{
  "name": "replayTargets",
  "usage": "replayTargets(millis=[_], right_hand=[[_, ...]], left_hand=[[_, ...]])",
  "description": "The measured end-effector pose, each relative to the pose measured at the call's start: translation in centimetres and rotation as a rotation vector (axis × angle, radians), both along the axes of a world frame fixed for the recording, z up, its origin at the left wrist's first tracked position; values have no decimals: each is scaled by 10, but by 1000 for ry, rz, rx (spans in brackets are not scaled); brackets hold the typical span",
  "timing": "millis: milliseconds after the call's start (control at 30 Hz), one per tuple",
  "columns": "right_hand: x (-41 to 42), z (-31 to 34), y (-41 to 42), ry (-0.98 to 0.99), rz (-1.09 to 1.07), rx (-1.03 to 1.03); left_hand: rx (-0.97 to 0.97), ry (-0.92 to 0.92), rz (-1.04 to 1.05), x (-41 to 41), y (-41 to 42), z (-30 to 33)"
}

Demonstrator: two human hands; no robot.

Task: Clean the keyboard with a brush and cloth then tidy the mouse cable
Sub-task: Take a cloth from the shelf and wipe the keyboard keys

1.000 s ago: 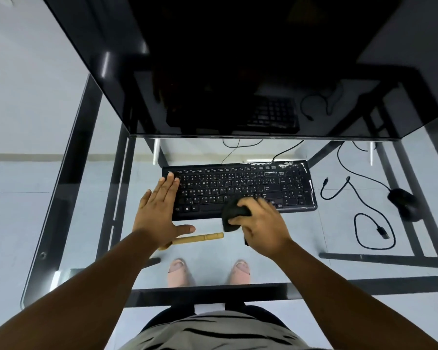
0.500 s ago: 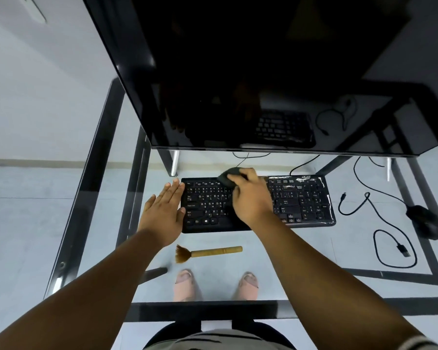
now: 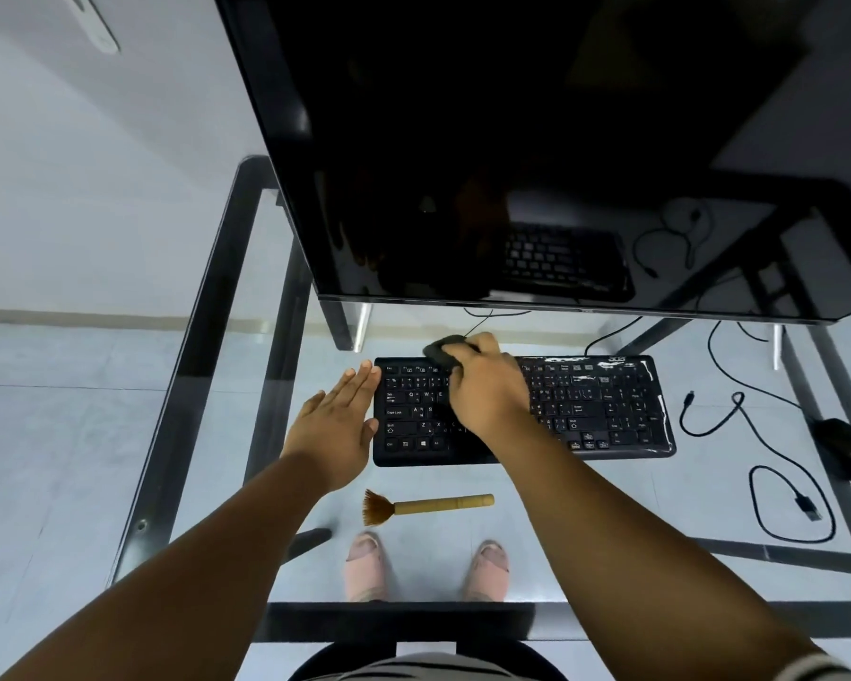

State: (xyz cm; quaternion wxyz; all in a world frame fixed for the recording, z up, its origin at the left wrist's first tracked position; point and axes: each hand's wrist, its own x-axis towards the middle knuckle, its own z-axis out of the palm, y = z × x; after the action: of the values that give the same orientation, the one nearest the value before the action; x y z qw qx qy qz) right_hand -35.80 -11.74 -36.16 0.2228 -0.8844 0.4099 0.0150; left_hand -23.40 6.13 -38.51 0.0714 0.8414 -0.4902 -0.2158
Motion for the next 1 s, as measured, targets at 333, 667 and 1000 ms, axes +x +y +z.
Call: replayTargets(millis=[333,667,1000], right_hand=[[-37,1,-31,58,-54,-47],[-28,3,-27,-19,136,-15],[-84,2,-92,-5,-302,-87]], left_hand=[[50,-44,4,-1,-2,4],[77,-44,30,-5,-4,9],[-86,2,28,-26,-33,10]])
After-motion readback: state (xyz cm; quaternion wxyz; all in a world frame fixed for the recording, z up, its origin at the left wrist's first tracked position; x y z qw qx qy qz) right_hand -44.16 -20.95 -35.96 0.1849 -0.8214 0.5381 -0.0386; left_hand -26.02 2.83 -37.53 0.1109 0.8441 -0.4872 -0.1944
